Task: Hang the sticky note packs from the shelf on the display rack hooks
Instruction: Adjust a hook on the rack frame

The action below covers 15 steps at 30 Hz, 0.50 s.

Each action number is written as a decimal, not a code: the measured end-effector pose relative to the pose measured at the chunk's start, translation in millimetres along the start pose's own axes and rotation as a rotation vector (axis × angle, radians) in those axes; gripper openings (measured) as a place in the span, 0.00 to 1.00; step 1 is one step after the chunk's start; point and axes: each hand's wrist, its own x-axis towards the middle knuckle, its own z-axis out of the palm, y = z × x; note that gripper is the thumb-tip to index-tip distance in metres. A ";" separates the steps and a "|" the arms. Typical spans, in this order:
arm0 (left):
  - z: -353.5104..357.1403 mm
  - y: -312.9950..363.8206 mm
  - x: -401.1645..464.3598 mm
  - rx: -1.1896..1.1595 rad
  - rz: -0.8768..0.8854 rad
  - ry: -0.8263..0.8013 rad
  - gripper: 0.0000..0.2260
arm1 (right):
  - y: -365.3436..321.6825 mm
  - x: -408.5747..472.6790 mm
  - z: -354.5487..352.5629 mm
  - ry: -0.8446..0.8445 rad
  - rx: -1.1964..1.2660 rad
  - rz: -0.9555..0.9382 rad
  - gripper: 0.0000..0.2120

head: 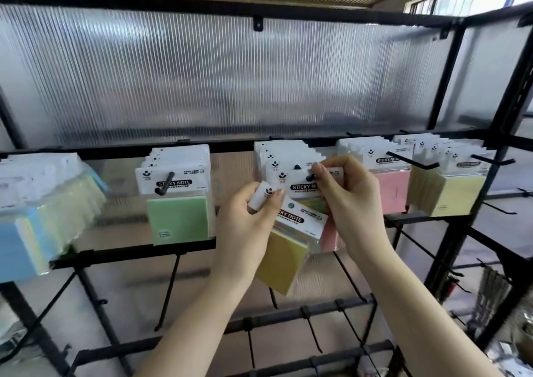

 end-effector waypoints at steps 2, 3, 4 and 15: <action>2.9 -5.1 1.1 -0.004 -0.011 0.021 0.03 | 5.0 0.0 0.5 0.004 -0.014 0.020 0.05; 4.2 -7.3 2.1 -0.006 -0.016 0.048 0.03 | 7.1 0.4 0.3 0.008 -0.025 0.018 0.05; 4.3 -10.1 3.6 -0.007 -0.023 0.084 0.06 | 9.1 1.4 0.4 0.013 -0.042 0.008 0.05; 0.2 -20.4 17.4 -0.010 -0.042 0.082 0.10 | 34.0 10.3 9.6 0.082 -0.181 0.027 0.07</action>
